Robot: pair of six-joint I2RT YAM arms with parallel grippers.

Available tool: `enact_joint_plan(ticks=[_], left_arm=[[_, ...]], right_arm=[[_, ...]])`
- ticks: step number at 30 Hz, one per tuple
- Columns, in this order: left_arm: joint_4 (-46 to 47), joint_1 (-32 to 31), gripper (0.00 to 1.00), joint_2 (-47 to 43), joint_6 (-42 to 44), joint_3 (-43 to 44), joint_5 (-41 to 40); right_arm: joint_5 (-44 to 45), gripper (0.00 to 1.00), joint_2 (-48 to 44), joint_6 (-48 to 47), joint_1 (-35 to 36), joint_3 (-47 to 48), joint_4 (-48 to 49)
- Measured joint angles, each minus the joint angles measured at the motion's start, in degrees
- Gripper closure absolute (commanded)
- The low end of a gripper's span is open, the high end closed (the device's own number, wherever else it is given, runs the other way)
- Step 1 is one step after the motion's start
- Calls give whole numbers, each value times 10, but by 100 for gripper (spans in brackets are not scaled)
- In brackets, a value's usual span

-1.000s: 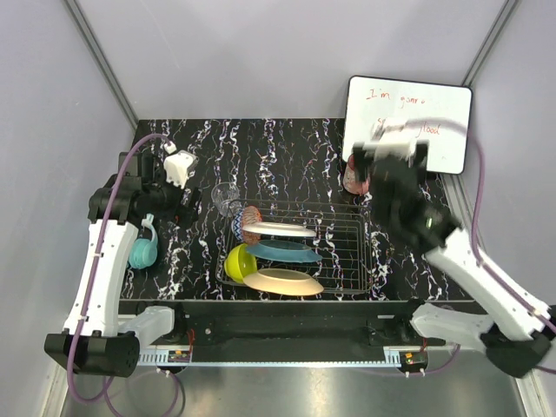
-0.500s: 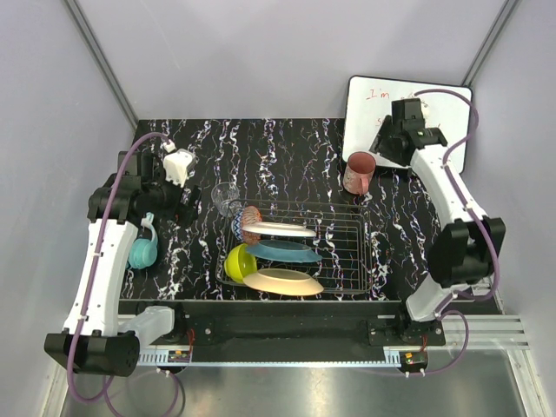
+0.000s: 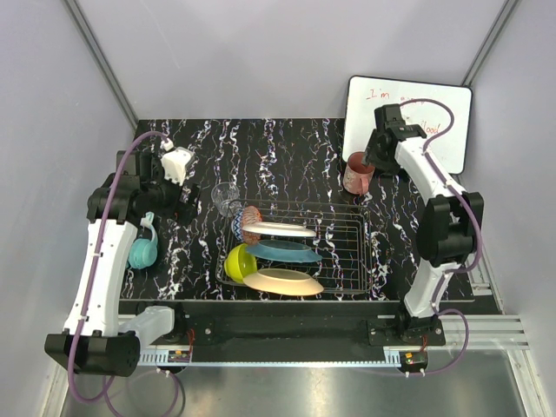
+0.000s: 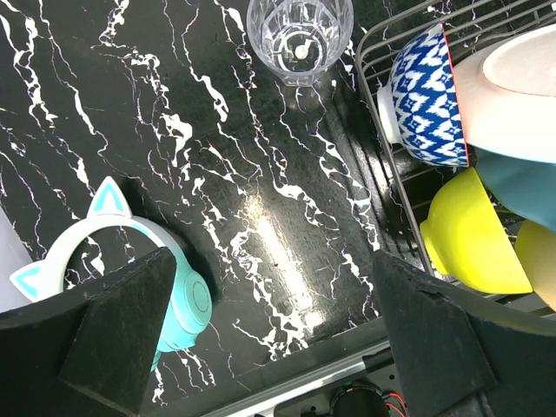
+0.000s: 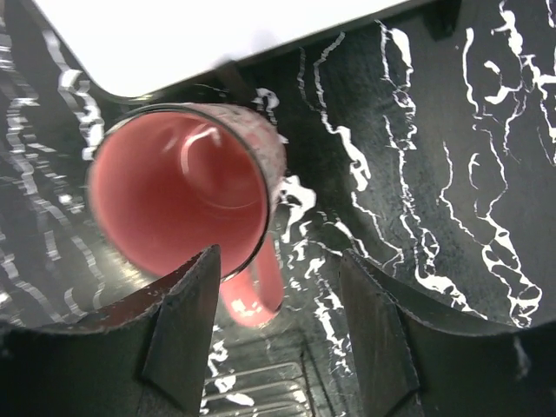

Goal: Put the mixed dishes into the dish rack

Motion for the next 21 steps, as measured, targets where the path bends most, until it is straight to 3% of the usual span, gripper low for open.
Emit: enact_joint_plan(ticks=[6,12,18,21], left_arm=[[1,0,1,-18,0,0,0],[0,0,1,-45,0,0,-1],[-5,0,1,-69,0,0,-2],[-12,0,1,-82,0,0,-3]], right_arm=[[18,40,38,-1,0,5,-4],[38,52,101,-8,0,52,-13],[44,56,149,-15,0,66,-17],[44,72,157,-15,0,66,-17]])
